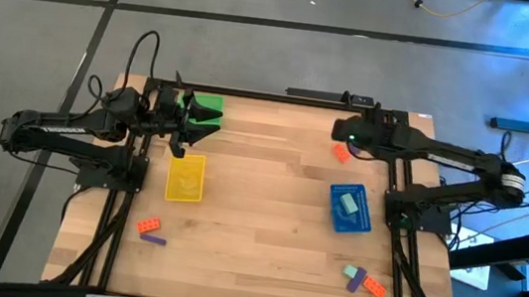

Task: Sort & place blocks by color
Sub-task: Put the top blue block into the blue bin

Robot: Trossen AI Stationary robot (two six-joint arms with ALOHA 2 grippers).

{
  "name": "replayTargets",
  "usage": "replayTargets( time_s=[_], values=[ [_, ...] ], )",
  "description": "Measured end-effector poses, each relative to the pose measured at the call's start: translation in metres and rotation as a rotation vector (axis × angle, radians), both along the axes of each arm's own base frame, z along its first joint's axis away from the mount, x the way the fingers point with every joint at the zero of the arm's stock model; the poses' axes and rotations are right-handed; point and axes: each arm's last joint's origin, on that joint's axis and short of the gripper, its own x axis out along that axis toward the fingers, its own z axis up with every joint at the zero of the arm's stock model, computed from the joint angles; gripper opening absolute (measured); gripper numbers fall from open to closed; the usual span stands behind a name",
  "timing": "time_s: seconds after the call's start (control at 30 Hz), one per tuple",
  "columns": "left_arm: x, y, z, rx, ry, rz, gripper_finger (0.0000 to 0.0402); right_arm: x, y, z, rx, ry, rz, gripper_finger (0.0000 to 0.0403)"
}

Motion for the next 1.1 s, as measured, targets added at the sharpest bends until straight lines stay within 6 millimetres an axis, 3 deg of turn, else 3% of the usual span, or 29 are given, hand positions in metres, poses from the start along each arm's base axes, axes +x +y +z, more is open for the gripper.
replayTargets(
  time_s=[0.37, 0.57, 0.8, 1.1],
  values=[
    [0.0, 0.0, 0.001, 0.002, -0.013, 0.0, 0.02, -0.009, -0.035, -0.07, 0.084, 0.02, -0.431, 0.0287],
    [-0.001, 0.001, 0.003, 0.0, -0.028, 0.021, 0.02, -0.013, -0.057, -0.098, 0.143, 0.003, -0.521, 0.0287],
    [-0.001, 0.001, 0.003, -0.003, -0.034, 0.04, 0.02, -0.014, -0.079, -0.116, 0.168, -0.025, -0.592, 0.0287],
    [-0.001, 0.001, 0.003, 0.004, -0.034, 0.042, 0.02, -0.011, -0.086, -0.138, 0.248, 0.004, -0.61, 0.0287]
  ],
)
